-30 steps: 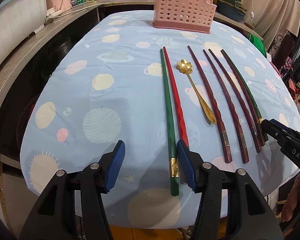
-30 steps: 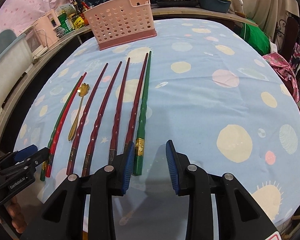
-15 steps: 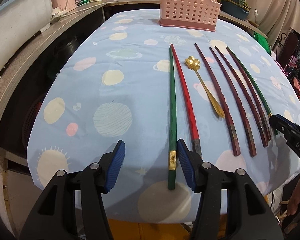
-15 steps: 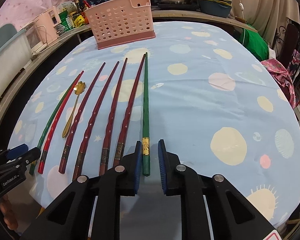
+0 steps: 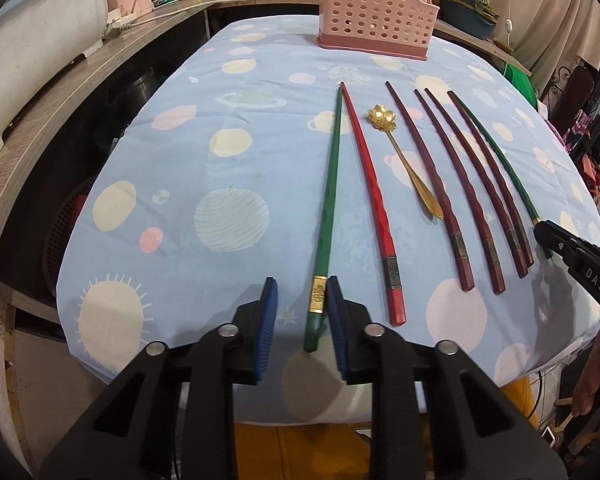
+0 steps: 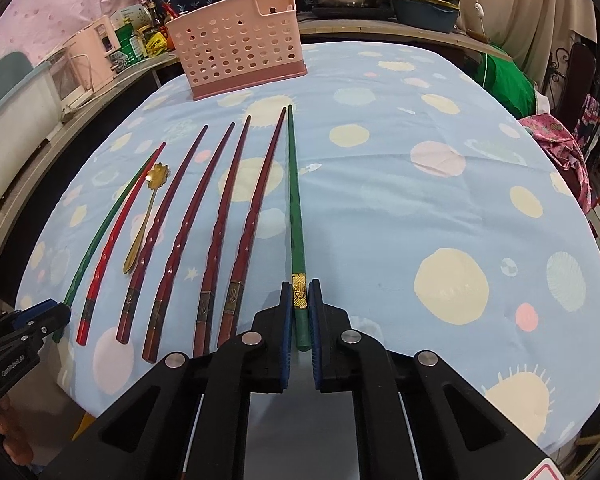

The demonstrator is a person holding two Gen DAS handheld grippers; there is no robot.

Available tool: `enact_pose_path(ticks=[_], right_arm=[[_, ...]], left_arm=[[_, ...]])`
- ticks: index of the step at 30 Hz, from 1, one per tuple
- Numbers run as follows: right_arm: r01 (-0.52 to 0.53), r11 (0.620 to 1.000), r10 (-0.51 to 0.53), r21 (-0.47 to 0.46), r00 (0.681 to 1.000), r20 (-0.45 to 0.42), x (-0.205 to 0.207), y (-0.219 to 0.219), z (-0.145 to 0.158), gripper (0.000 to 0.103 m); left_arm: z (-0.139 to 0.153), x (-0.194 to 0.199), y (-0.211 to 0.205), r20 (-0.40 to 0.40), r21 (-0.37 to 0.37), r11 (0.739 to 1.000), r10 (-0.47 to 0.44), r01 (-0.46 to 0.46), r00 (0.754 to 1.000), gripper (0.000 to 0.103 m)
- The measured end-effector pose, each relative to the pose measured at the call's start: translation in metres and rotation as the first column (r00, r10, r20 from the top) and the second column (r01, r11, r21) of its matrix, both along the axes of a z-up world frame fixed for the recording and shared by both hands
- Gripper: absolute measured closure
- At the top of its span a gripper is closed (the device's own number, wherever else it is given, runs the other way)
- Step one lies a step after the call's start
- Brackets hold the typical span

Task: Organize utensils
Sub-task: 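Carry the green chopstick with the right tool and drop it into the pink caddy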

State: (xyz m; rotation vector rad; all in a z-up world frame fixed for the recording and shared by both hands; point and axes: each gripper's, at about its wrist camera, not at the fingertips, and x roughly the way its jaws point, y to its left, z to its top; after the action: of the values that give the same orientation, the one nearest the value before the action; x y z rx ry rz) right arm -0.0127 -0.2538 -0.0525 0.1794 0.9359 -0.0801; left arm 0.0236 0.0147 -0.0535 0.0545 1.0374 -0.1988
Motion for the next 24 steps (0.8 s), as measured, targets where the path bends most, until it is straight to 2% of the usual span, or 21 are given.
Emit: enact_pose_path(ticks=[3,11,24], right_arm=[[-0.003,1.000,0.003,0.002,1.000,-0.002,0.000,0.000,0.000,0.096],[-0.001,1.000,0.001,0.027,1.000,0.016,-0.004,-0.004,0.011,0.096],[0.001,0.997,-0.014,0.081,0.987,0.162,0.002,-0.017,0.076,0.096]], left_arm=[[0.000,0.000,0.000,-0.007,-0.008,1.000,-0.004,0.004,1.000,0.094],[0.014,0.000,0.000,0.000,-0.049,0.999,-0.004,0.004,1.000,0.095],[0.083,0.019,0.004,0.117,-0.147,0.989,0.018,-0.001,0.993,0.096]])
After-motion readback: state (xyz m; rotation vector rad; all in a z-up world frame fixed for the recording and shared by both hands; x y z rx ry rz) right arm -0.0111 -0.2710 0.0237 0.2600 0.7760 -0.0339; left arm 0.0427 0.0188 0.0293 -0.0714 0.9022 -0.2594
